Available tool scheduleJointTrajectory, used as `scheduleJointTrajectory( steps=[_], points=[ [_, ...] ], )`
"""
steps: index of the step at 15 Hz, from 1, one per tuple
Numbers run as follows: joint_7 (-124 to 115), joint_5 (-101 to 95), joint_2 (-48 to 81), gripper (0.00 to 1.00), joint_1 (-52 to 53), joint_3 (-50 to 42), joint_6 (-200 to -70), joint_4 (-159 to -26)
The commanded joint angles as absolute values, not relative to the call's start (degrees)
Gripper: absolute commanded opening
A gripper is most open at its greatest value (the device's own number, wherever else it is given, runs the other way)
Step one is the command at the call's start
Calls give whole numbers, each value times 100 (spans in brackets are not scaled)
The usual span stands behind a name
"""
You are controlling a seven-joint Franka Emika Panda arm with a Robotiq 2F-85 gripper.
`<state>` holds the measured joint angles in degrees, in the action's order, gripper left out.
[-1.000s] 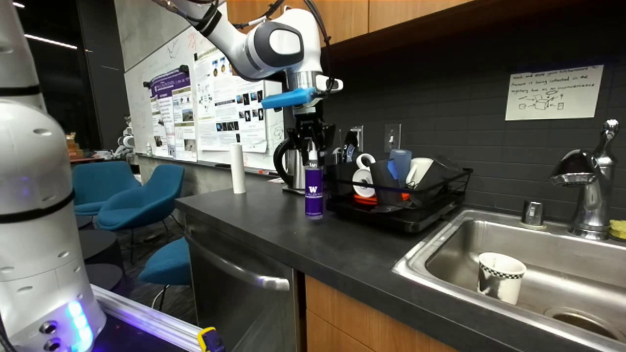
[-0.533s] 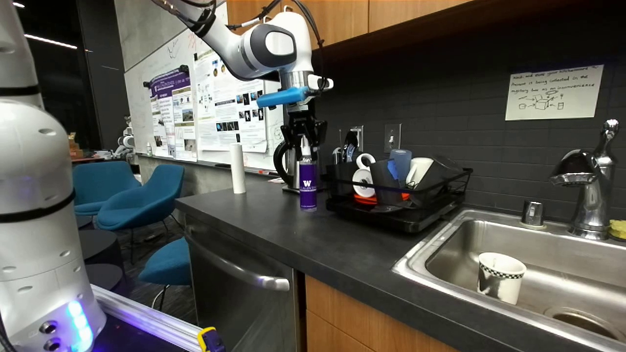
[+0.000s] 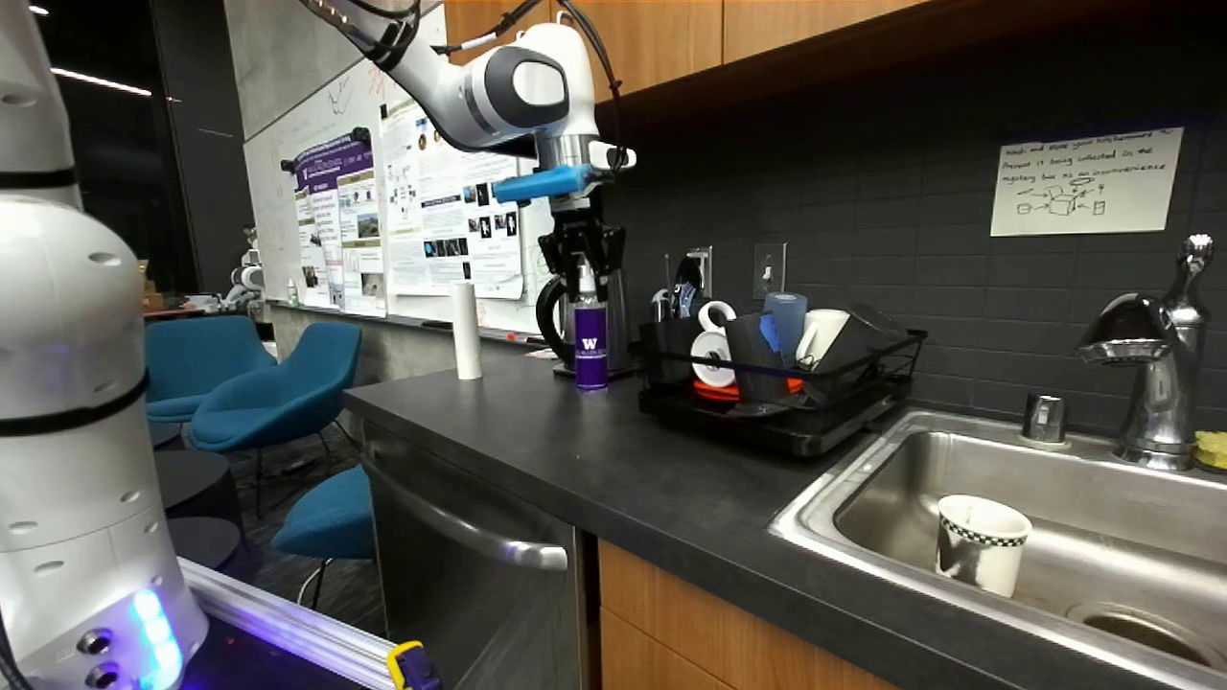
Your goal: Move the purple bottle closer to the paper towel roll
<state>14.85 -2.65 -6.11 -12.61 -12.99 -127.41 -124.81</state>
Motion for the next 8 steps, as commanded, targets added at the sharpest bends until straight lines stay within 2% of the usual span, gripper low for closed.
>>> scheduleJointTrajectory(
  steps=[1, 8],
  points=[
    [1302, -180, -556, 18, -1117, -1191, -12541, -12317],
    [1037, -228, -555, 18, -875, -910, -12535, -12451]
  ],
)
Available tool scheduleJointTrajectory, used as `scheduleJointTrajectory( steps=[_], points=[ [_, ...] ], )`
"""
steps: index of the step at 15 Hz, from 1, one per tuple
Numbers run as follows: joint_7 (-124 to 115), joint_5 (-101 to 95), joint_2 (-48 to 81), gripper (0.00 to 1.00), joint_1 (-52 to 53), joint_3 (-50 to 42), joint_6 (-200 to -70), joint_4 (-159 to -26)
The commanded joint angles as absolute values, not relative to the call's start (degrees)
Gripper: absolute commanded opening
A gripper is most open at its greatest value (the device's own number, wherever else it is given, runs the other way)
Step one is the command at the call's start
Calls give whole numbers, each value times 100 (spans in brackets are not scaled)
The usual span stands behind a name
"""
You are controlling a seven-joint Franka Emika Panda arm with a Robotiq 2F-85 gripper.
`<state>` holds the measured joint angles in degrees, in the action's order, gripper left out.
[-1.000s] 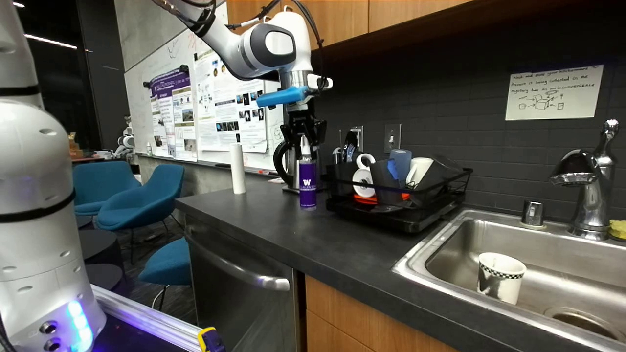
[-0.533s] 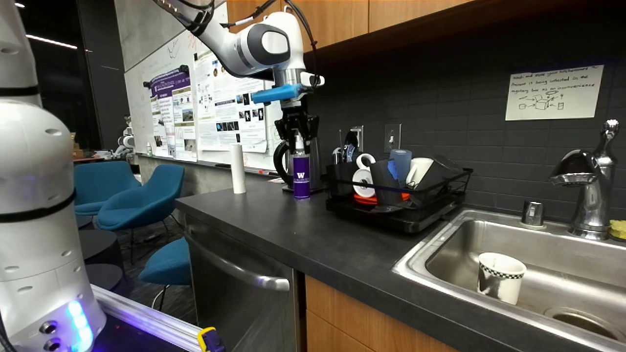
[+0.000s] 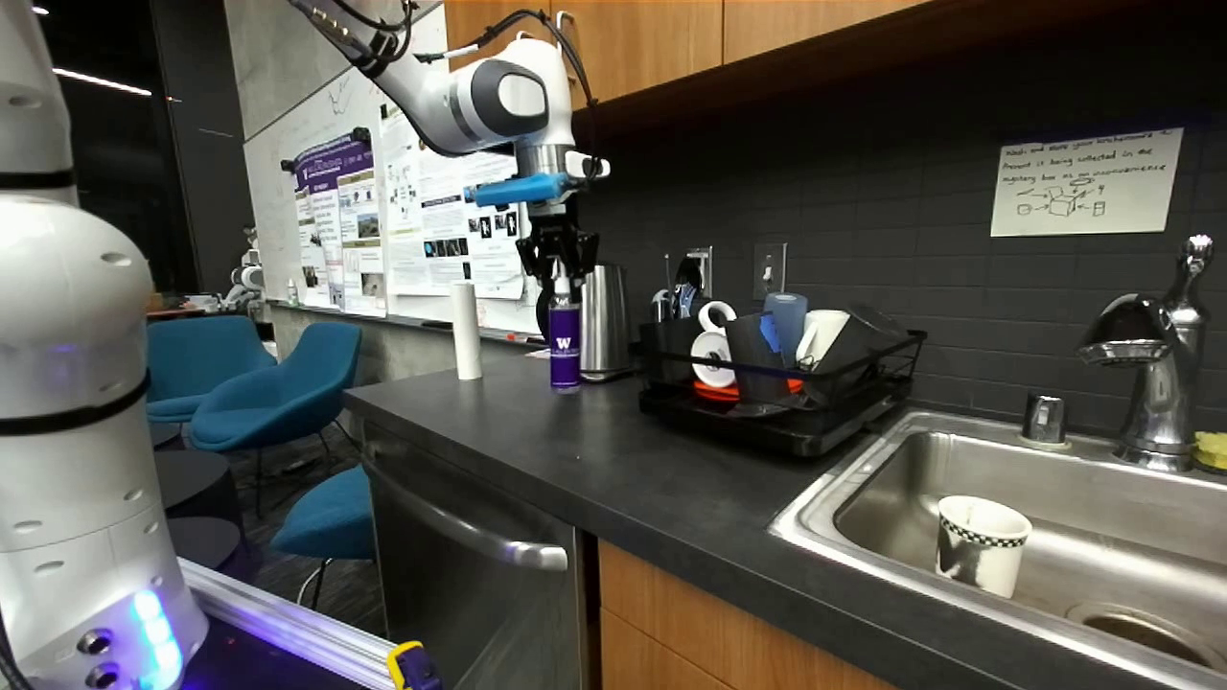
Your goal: Move the purple bottle closer to the paper towel roll
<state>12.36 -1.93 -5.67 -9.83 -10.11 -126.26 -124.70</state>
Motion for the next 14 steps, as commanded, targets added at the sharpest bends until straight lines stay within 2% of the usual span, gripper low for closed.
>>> scheduleJointTrajectory(
  steps=[1, 7, 8, 14],
  points=[
    [997, -248, -547, 18, -847, -875, -12548, -12474],
    [835, -349, -498, 18, -758, -732, -12643, -12580],
    [979, -230, -449, 43, -779, -767, -12608, -12543],
    [957, -260, -447, 43, -777, -752, -12611, -12555]
  ],
)
